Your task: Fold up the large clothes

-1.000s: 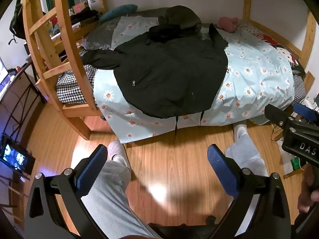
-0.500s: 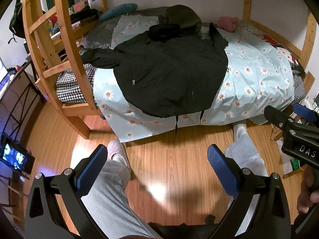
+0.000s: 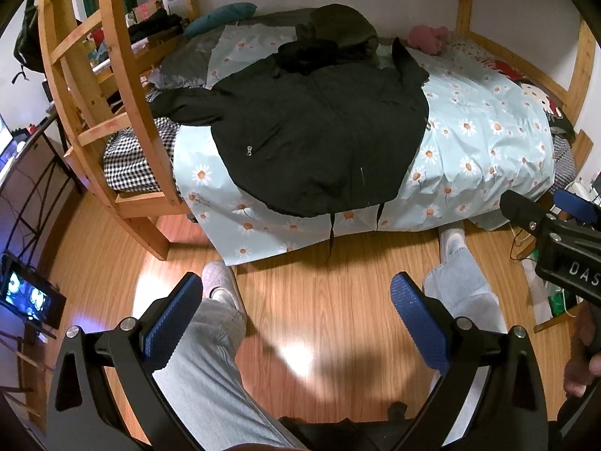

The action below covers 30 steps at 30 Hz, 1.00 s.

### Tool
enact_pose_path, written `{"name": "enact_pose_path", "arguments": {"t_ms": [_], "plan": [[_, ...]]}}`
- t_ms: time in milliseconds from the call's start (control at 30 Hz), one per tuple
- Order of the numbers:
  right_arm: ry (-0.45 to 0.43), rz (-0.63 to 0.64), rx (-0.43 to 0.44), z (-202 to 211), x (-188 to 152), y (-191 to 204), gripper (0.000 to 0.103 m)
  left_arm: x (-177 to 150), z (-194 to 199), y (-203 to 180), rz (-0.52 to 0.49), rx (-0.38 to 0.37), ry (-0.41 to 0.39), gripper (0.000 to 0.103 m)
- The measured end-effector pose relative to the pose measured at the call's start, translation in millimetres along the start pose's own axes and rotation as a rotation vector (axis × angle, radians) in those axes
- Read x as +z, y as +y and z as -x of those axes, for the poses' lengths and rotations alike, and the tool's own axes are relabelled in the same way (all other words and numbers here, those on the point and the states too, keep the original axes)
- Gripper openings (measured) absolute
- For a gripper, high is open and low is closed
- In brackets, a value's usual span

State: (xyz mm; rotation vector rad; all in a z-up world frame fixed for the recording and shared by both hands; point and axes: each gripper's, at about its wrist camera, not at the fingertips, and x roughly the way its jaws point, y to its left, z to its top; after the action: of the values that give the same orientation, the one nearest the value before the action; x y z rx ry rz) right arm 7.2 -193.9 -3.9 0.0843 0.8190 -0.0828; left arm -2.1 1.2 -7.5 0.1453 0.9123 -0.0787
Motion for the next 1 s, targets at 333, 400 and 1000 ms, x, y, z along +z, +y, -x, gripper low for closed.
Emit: {"name": "enact_pose_path", "arguments": {"t_ms": [333,400,1000], "plan": [[0.000,-0.001,-0.001,-0.7,0.3,-1.7,0.100,0.0,-0.5,-0.1,-0.002,0.000,-0.001,0.099],[0.001,-0.001,-0.001,-0.2,0.5,-1.5,0.100,0.3,-0.8,-0.2,-0.001,0.001,-0.001,0.099],[0.002,-0.001,-0.001,0.0,0.4,-1.7,0.100,0.5,-2.4,-4.4,-0.014,0.003,0.005,0.099]]}}
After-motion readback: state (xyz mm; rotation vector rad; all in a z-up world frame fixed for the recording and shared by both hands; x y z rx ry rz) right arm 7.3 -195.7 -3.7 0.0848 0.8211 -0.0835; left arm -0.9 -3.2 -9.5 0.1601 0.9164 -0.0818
